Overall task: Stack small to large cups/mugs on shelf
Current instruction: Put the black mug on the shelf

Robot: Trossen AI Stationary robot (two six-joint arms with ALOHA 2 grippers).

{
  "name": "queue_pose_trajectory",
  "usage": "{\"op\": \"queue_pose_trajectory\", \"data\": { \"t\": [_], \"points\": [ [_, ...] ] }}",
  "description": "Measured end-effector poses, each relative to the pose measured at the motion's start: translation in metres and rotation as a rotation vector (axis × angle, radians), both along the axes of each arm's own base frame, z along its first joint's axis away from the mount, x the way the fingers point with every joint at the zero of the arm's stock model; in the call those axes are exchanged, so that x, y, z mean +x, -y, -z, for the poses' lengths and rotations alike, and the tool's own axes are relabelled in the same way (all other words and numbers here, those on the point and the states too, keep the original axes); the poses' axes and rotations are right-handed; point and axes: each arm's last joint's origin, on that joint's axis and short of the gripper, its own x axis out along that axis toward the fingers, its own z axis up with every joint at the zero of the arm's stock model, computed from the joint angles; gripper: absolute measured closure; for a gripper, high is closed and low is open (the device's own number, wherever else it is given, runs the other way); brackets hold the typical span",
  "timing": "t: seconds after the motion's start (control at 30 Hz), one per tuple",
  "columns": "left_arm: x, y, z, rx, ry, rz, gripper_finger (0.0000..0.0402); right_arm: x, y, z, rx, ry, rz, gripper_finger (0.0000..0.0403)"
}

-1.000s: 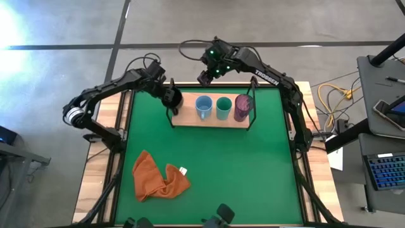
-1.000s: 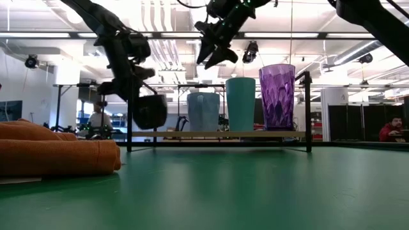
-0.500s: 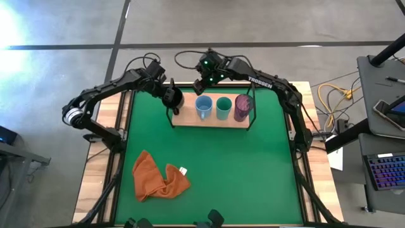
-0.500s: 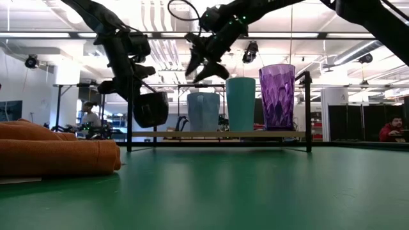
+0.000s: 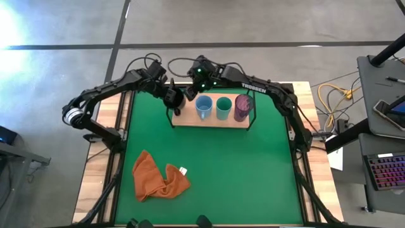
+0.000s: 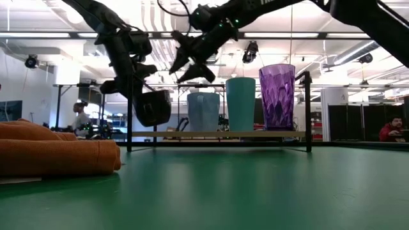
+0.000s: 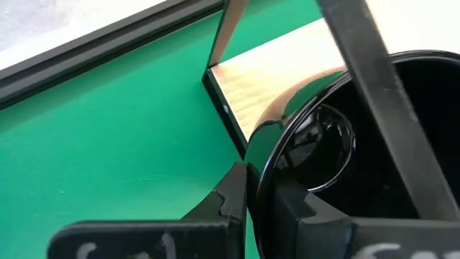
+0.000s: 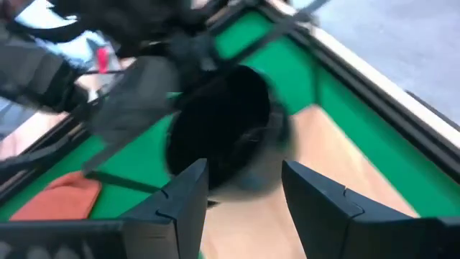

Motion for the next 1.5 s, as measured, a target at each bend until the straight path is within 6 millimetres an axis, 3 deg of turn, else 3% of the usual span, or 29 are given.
{"op": "queue_pose_trajectory", "data": {
  "t": [0.23, 1.03, 1.5],
  "points": [
    [0.003, 0.002, -0.001, -0.004, 0.010, 0.015, 0.0394, 0.012, -0.002, 0.013, -0.027, -0.060, -0.004, 0.0232],
    [0.008, 0.006, 0.001, 0.009, 0.019, 0.041, 0.0392, 0.025, 0.000, 0.040, -0.059, -0.133, -0.010, 0.0232],
    [0.009, 0.006, 0.002, 0.001, 0.038, 0.046, 0.0327, 0.023, 0.003, 0.045, -0.071, -0.164, -0.019, 0.0232]
  ]
}}
